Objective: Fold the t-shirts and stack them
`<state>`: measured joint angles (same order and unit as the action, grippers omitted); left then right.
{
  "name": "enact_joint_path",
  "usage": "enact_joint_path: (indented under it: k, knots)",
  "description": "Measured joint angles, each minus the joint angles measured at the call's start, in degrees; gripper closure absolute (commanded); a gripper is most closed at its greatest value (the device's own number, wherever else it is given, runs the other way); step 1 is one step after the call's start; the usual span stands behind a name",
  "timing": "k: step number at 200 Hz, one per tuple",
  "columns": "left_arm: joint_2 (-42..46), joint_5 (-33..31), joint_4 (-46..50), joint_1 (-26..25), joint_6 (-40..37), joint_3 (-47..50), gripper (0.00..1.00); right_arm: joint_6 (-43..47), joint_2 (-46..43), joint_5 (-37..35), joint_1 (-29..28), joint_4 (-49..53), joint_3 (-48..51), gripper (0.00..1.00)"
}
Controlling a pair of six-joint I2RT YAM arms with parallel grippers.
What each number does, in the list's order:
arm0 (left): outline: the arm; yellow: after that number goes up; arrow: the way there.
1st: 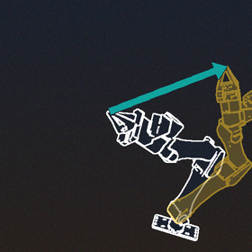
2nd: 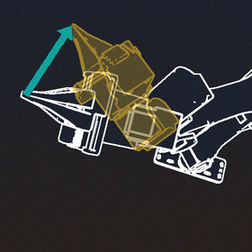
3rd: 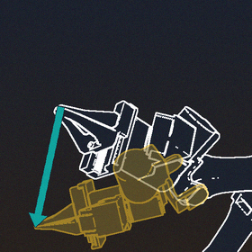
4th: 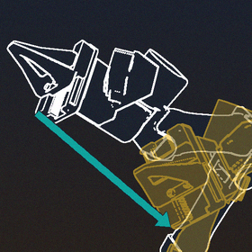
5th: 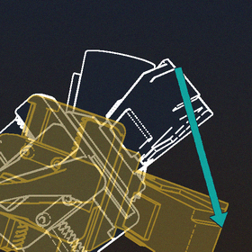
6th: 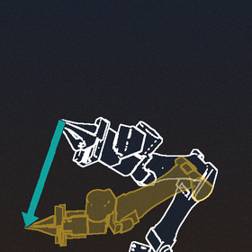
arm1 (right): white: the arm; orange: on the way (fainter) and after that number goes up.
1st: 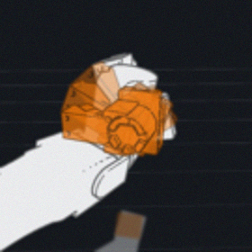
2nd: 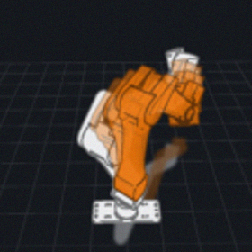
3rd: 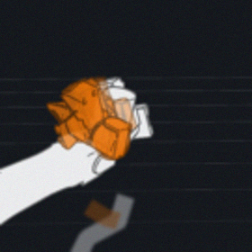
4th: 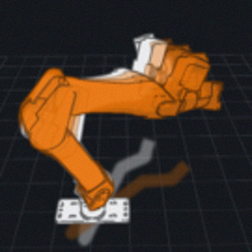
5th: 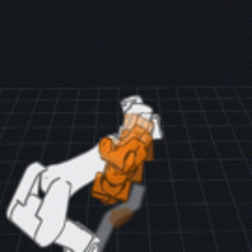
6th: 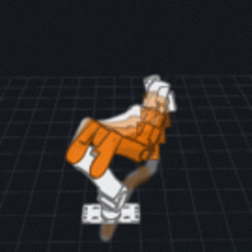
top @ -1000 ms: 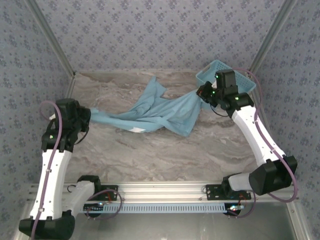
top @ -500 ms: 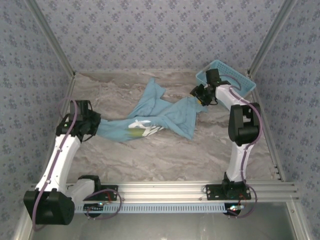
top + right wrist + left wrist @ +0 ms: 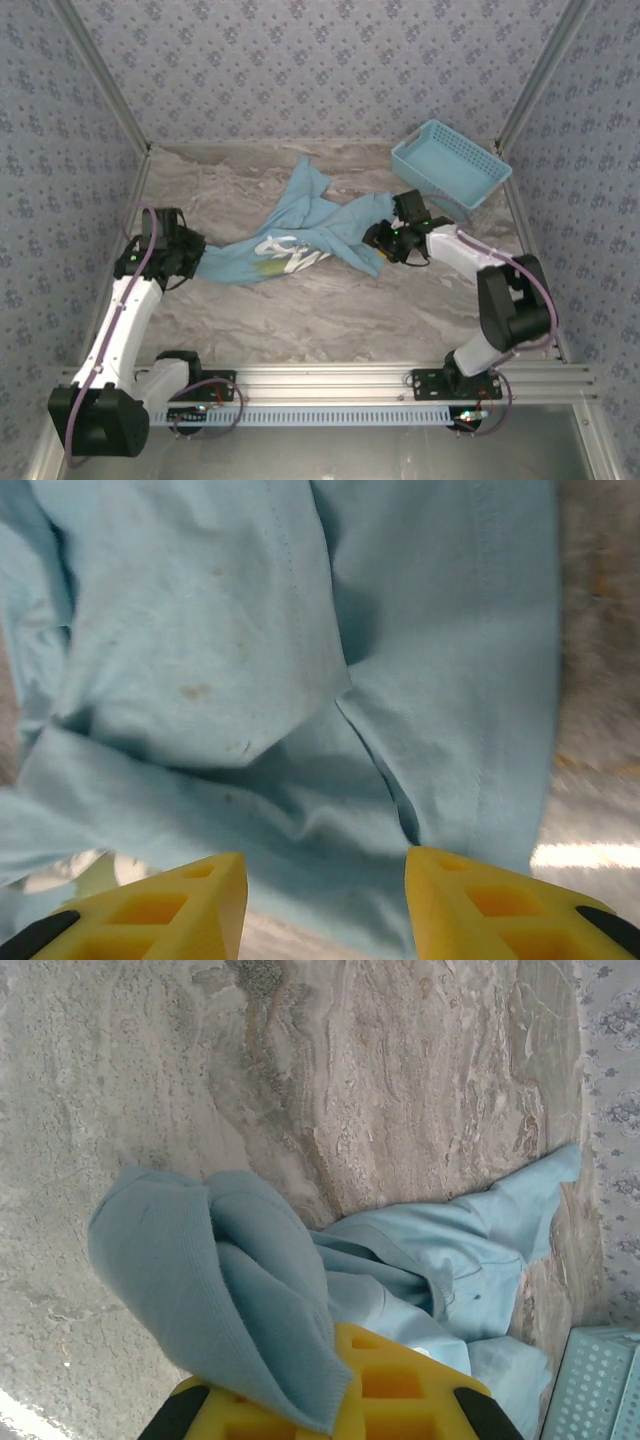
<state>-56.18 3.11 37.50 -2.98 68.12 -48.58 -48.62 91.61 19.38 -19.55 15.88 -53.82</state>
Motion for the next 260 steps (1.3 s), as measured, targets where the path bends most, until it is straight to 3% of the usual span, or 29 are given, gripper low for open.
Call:
enact_joint_path:
  k: [65, 109, 161, 198, 260]
  knots:
    - [-0.2, 0.3, 0.0, 0.0, -1.0, 0.0, 1.00, 0.2, 13.6, 0.9, 0.2, -6.0, -8.2, 0.68]
    - [-0.2, 0.3, 0.0, 0.0, -1.1, 0.0, 1.00, 0.7, 15.9, 1.0, 0.2, -6.2, -10.5, 1.00]
    - [-0.2, 0.3, 0.0, 0.0, -1.9, 0.0, 1.00, 1.7, 6.3, -2.0, 0.2, 3.2, -10.6, 1.00]
    - [-1.0, 0.3, 0.1, 0.0, -2.6, -0.5, 1.00, 3.7, -5.0, -3.8, 1.2, 14.4, -13.8, 1.00]
    - [-1.4, 0.7, 0.4, -1.5, -5.2, -2.4, 1.00, 8.0, -14.2, -3.2, 5.0, 33.7, -17.9, 1.00]
